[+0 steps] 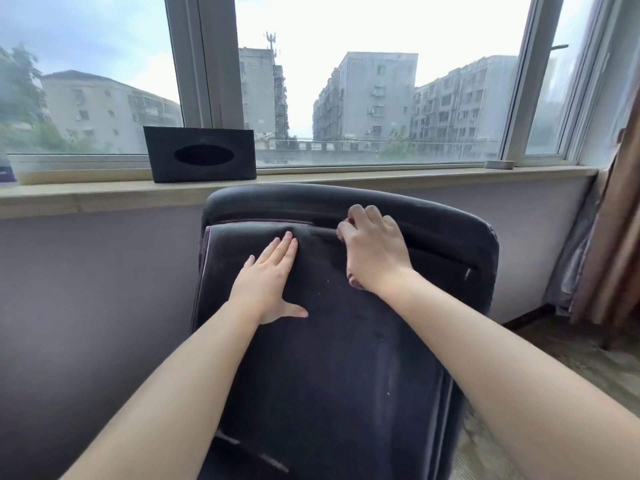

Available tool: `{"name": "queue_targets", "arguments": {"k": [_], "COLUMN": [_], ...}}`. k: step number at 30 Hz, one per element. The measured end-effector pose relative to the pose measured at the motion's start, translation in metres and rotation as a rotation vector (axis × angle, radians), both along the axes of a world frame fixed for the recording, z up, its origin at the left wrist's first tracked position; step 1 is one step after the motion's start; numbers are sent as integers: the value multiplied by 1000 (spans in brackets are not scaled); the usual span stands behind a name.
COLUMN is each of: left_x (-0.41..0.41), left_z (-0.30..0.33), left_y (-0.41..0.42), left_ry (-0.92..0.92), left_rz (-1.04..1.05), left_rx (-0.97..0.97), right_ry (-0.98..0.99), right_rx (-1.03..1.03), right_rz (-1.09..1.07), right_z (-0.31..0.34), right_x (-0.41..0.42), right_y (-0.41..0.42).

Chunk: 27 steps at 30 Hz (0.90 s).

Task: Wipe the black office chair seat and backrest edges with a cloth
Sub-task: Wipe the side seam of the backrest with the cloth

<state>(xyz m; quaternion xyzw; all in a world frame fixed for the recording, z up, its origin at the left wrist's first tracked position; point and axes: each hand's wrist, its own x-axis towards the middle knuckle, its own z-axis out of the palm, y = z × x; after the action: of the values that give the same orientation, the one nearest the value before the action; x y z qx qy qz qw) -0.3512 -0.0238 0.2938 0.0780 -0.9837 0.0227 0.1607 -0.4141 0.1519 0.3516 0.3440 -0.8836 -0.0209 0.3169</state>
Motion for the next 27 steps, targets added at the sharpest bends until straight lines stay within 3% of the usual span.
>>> {"name": "queue_targets", "arguments": {"k": [6, 17, 22, 27], "left_x": [0, -15, -17, -8], "left_z": [-2, -30, -29, -20], "left_y": [-2, -41, -41, -29], "left_ry": [-18, 206, 204, 134], "left_rz": [79, -120, -97, -73], "left_rx": [-108, 141, 166, 139], "right_ry": [29, 26, 50, 5], "right_rx": [2, -182, -119, -34], "right_rz": [12, 224, 237, 191], "right_z": [6, 2, 6, 21], "right_x": [-6, -33, -32, -25], "right_y": [-10, -107, -124, -88]}}
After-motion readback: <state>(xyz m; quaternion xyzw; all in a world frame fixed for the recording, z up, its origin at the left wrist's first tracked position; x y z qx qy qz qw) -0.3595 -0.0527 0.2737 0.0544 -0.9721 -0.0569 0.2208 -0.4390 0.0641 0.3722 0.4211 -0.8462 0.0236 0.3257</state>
